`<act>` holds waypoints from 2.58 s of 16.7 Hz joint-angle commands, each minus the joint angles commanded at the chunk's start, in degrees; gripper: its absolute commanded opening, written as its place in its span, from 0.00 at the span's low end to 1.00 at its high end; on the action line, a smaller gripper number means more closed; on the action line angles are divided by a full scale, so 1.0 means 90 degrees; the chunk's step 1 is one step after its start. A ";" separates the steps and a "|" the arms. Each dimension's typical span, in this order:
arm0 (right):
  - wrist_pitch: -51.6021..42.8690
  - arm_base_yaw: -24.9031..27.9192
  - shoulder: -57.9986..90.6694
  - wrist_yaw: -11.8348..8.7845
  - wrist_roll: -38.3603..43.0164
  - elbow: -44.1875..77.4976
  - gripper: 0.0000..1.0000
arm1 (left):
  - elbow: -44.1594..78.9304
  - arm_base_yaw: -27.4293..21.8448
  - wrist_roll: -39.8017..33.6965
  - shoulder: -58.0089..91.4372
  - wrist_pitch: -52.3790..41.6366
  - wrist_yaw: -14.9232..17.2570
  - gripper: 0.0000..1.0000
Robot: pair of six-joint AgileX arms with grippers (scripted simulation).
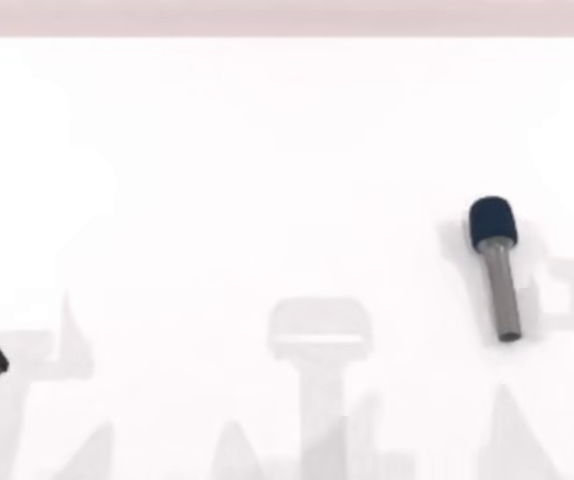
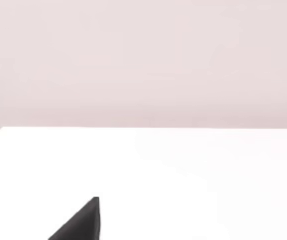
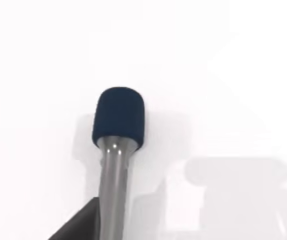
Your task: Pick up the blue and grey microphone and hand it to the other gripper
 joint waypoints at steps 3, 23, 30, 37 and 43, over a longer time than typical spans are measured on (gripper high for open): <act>-0.1019 0.0388 0.1934 0.0028 0.0422 0.1249 1.00 | 0.0000 0.0000 0.0000 0.0000 0.0000 0.0000 1.00; -0.3638 0.1454 0.6914 0.0083 0.1601 0.4770 1.00 | 0.0000 0.0000 0.0000 0.0000 0.0000 0.0000 1.00; -0.1786 0.1451 0.7887 0.0088 0.1600 0.3949 1.00 | 0.0000 0.0000 0.0000 0.0000 0.0000 0.0000 1.00; -0.1377 0.1450 0.8147 0.0089 0.1603 0.3745 1.00 | 0.0000 0.0000 0.0000 0.0000 0.0000 0.0000 1.00; -0.1377 0.1450 0.8147 0.0089 0.1603 0.3745 0.55 | 0.0000 0.0000 0.0000 0.0000 0.0000 0.0000 1.00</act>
